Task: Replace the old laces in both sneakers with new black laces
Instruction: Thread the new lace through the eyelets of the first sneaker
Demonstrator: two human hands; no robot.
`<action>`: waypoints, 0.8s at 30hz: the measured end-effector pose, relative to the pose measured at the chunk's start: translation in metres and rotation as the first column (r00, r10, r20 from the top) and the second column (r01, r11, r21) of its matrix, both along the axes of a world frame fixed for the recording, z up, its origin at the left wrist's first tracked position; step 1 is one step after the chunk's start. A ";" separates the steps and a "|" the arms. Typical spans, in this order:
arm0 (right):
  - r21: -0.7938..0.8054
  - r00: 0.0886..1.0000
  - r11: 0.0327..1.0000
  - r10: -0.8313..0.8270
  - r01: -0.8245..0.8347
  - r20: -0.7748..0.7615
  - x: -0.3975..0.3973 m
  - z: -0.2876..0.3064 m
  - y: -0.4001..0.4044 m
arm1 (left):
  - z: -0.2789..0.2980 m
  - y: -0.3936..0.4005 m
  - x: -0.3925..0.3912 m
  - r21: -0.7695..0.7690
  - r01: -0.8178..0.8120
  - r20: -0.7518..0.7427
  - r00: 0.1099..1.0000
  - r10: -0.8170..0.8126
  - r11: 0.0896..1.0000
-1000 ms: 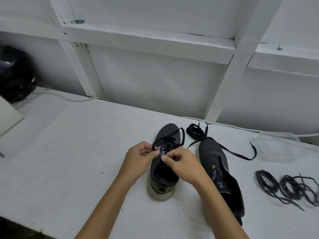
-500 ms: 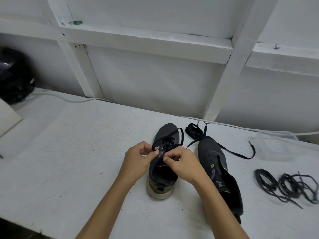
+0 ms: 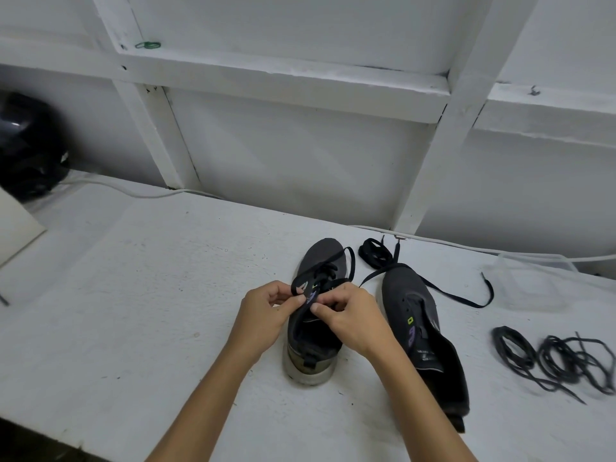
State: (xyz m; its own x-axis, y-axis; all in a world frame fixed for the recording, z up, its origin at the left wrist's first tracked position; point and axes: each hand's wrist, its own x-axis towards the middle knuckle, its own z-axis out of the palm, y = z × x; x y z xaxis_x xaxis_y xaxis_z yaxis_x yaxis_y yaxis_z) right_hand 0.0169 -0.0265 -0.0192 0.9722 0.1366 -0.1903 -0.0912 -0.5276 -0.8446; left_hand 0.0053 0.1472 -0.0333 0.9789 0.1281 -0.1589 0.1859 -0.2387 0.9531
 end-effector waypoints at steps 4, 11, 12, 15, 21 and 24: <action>-0.025 1.000 1.000 0.000 0.000 0.024 0.000 0.001 0.000 | 0.005 -0.001 0.004 0.097 0.050 0.047 0.997 -0.055 0.994; -0.046 0.999 0.999 0.014 -0.011 0.052 -0.001 0.002 0.000 | 0.010 0.008 0.006 0.099 0.243 -0.040 0.970 -0.240 0.965; -0.052 0.998 0.999 0.016 -0.013 0.055 -0.001 0.004 0.000 | 0.009 0.010 0.004 0.057 0.271 -0.060 0.962 -0.268 0.961; -0.067 0.997 0.998 0.009 -0.005 0.073 -0.001 0.004 0.001 | 0.006 0.009 -0.004 0.059 0.270 -0.075 0.961 -0.265 0.961; 0.104 0.996 0.994 -0.045 0.036 0.083 -0.007 0.015 -0.005 | -0.002 -0.020 -0.015 0.178 -0.025 0.050 0.999 0.017 0.984; 0.120 0.997 0.993 -0.002 -0.007 0.079 -0.012 0.028 -0.005 | -0.003 -0.026 -0.016 0.157 -0.058 0.064 0.997 0.049 0.986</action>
